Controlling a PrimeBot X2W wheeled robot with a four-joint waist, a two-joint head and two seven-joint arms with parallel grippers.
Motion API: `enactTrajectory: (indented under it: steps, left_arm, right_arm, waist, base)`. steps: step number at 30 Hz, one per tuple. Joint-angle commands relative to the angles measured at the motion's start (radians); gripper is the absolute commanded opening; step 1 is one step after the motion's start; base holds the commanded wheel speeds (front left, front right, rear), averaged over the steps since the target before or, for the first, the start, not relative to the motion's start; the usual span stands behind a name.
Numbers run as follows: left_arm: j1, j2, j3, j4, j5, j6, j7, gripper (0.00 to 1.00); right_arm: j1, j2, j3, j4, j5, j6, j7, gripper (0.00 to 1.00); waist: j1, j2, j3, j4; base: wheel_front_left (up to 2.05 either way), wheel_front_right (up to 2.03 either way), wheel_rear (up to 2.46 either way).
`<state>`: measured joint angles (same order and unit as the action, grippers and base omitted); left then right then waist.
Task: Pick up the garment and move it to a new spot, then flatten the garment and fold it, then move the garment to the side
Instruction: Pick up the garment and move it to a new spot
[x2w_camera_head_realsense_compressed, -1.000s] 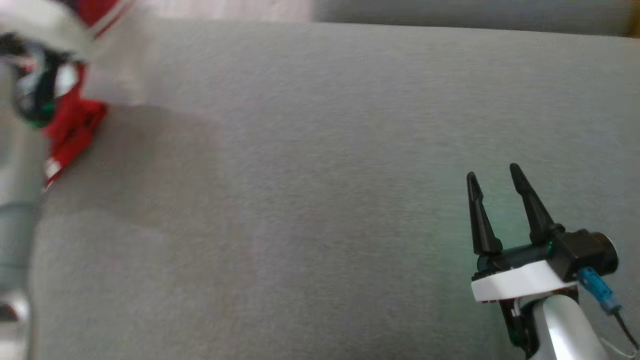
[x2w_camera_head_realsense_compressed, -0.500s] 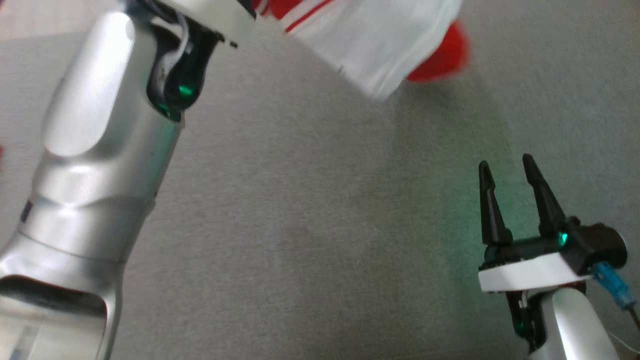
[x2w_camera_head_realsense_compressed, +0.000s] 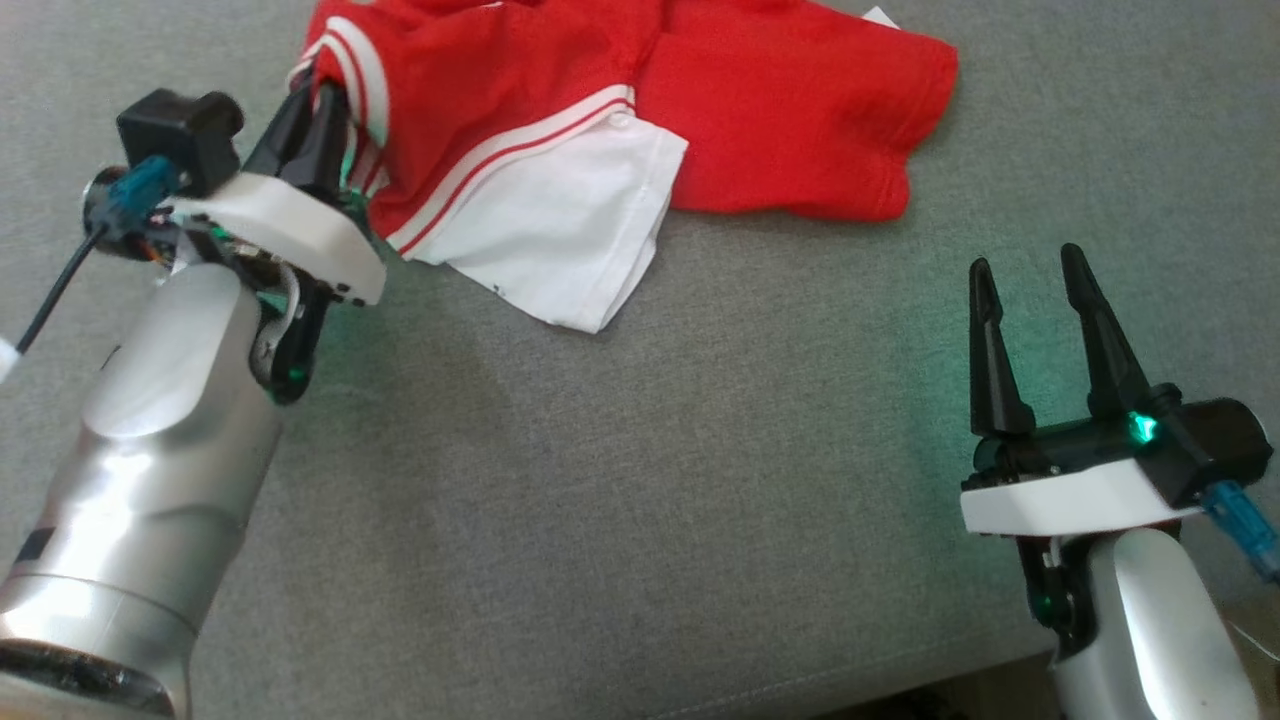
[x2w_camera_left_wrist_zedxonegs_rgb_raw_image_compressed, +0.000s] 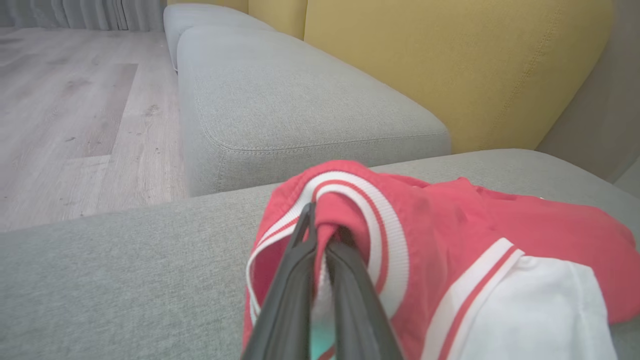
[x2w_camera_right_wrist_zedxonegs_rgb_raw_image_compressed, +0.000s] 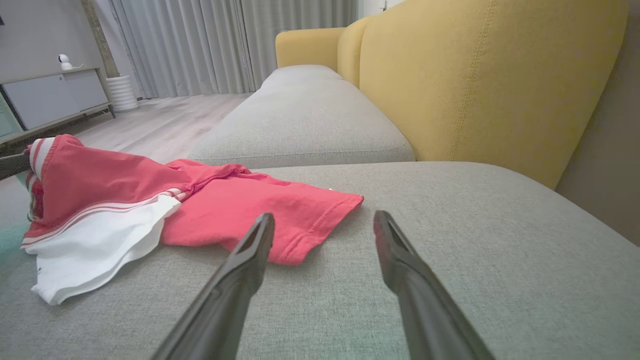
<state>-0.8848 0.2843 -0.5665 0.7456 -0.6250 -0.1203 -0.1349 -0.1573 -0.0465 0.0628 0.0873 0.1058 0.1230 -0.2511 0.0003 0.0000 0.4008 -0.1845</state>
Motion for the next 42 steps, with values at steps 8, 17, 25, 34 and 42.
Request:
enactTrajectory:
  steps: [8,17,25,34,42]
  left_arm:
    - [-0.082,0.042,0.024,0.05,0.028,0.007,-0.075,1.0]
    - [-0.045,0.033,0.039,0.051,0.008,0.01,-0.115,1.0]
    - [0.171,-0.002,0.093,-0.093,0.038,0.067,-0.126,1.0]
    - [0.513,-0.054,0.212,-0.32,0.125,0.137,-0.127,1.0]
    - [0.765,-0.105,0.293,-0.481,0.218,0.179,-0.127,1.0]
  right_arm:
    - [-0.025,-0.004,0.008,-0.03,-0.002,0.008,-0.011,1.0]
    - [0.008,-0.004,-0.001,-0.013,-0.018,0.008,-0.011,1.0]
    - [0.072,-0.004,-0.013,-0.006,-0.031,0.008,-0.011,1.0]
    - [0.189,-0.004,-0.035,-0.028,-0.028,0.008,-0.011,1.0]
    - [0.247,-0.004,-0.038,-0.036,-0.009,0.008,-0.011,1.0]
  waist:
    - [-0.0003,0.0,-0.02,0.033]
    - [-0.0003,0.0,-0.133,0.099]
    - [-0.0003,0.0,-0.242,0.152]
    - [-0.0003,0.0,-0.323,0.199]
    - [-0.0003,0.0,-0.357,0.221]
  base:
    - [0.0,0.0,0.0]
    - [0.0,0.0,0.0]
    - [0.0,0.0,0.0]
    - [0.0,0.0,0.0]
    - [0.0,0.0,0.0]
